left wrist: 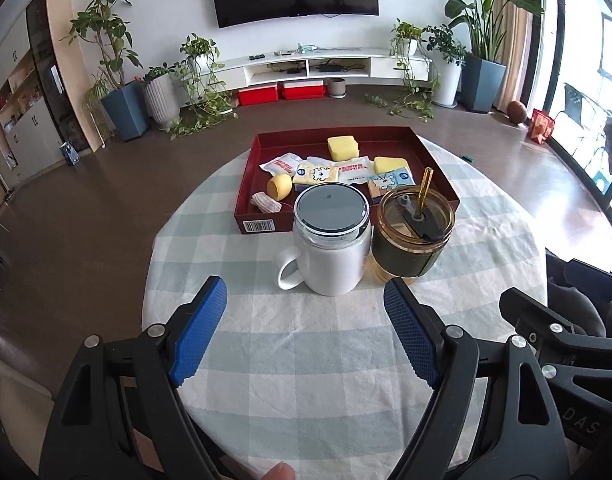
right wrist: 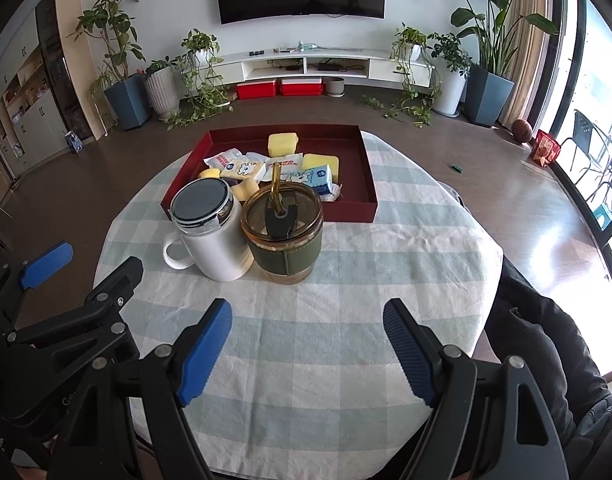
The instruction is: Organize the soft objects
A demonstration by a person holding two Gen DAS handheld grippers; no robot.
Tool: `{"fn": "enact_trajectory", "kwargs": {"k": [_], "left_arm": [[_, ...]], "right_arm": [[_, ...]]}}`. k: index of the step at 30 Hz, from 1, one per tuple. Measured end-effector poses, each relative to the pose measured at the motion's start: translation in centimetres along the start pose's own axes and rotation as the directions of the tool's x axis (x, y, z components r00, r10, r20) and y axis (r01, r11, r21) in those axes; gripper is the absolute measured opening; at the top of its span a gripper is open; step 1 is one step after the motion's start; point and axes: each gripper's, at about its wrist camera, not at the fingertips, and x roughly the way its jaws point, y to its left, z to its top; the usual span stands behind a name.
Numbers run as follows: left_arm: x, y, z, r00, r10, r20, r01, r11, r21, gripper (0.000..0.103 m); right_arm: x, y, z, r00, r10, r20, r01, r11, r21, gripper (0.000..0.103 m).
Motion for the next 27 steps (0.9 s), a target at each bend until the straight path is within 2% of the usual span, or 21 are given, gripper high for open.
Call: {"fn": "enact_trajectory", "kwargs": {"k": [14,27], "left_arm": [[-0.51,-0.54,0.26,0.999,0.035,0.012,-0.035,0.999,0.026,0.080],[-0.41,-0.44,0.26,0.999,0.031,0.008,-0.032,0.999,0.023,0.080]], "right_arm": [[-0.08,-0.08,0.21,1.000,0.001,-0.001,-0.001,1.000,0.000,0.080],[-0.08,0.24,0.30,1.000,-0.002,-0.002,0.002,1.000,0.001,0.080]]}}
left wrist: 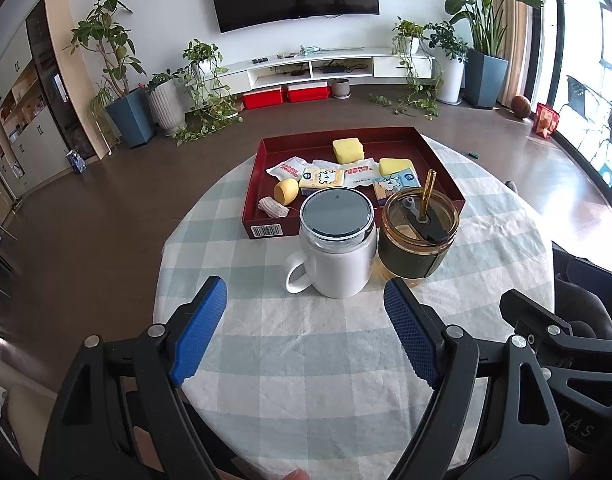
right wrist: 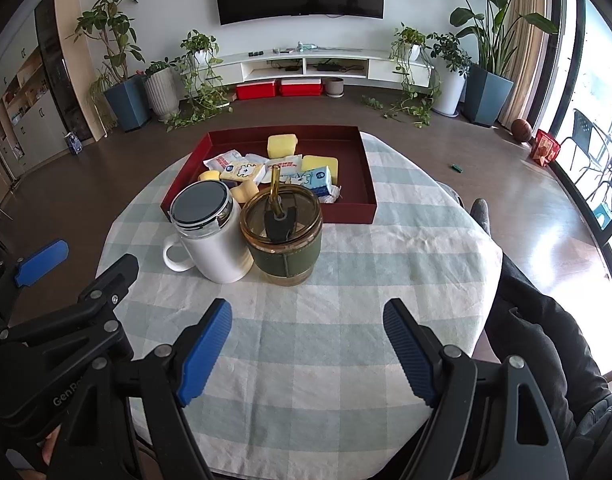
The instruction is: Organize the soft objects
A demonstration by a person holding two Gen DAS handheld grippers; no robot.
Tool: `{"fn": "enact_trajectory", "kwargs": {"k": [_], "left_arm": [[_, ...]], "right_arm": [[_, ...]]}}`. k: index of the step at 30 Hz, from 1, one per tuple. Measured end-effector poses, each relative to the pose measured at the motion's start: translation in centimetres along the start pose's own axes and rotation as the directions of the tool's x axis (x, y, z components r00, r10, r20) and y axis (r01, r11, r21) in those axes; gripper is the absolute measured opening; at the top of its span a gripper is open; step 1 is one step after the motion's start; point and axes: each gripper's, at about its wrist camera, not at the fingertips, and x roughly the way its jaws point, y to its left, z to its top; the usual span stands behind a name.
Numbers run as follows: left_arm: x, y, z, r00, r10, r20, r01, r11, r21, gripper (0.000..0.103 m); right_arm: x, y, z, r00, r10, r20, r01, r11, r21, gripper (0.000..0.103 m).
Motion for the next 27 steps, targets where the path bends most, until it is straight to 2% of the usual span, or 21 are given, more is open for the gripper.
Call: {"fn": "enact_trajectory", "kwargs": {"k": [27], "left_arm": [[0.02,0.17,0.06,1.000,0.000,-0.009,0.000,1.000,-0.009,0.080]], "right_arm": [[0.09,0.34,-0.13,1.000,0.010,-0.006,-0.010,1.000,0.009,0.080]]}}
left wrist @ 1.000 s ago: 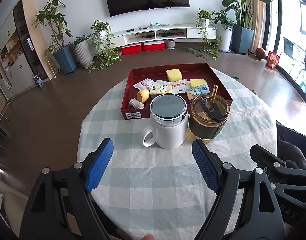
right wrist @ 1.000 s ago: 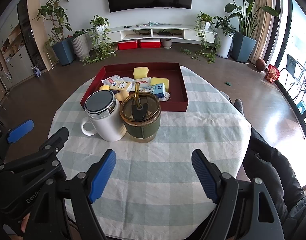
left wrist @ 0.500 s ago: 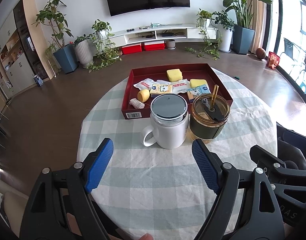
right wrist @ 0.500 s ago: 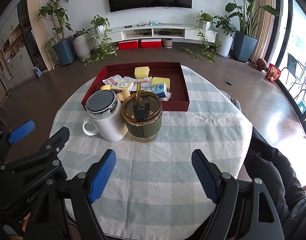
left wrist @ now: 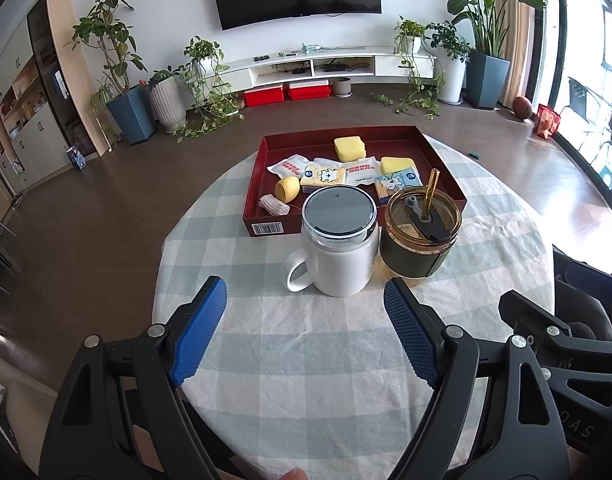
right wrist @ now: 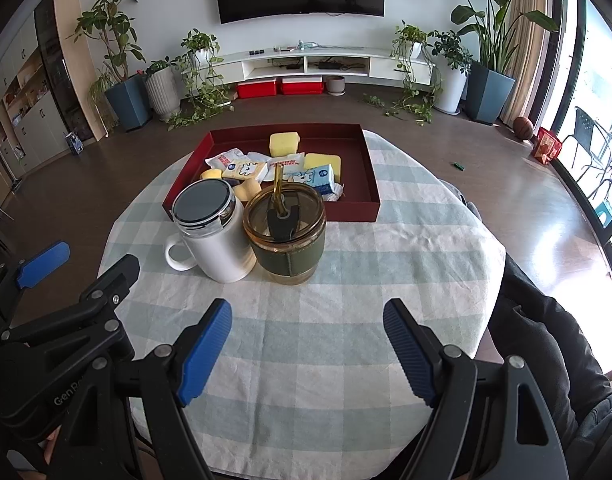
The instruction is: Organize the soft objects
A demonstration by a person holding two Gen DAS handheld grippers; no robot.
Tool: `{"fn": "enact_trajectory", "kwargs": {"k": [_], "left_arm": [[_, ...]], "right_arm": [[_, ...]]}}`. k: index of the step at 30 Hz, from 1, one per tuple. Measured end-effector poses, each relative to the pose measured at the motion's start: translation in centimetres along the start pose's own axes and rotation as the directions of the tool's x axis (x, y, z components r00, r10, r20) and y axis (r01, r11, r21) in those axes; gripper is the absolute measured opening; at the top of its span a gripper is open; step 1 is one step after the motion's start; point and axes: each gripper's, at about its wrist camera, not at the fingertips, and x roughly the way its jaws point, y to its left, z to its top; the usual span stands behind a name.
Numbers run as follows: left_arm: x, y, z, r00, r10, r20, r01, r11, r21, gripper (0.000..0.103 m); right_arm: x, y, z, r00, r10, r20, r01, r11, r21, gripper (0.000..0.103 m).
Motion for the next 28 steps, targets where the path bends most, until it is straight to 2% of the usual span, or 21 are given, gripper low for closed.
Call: {"fn": "enact_trajectory", "kwargs": {"k": [28], "left_arm": [[0.48,-0.05,-0.39,1.000,0.023,0.008,-0.023,1.000,0.020,0.080]], "right_arm": [[0.89,-0.23,-0.31,1.000,-0.003,-0.018,0.003,1.000,0.006,0.080]]}}
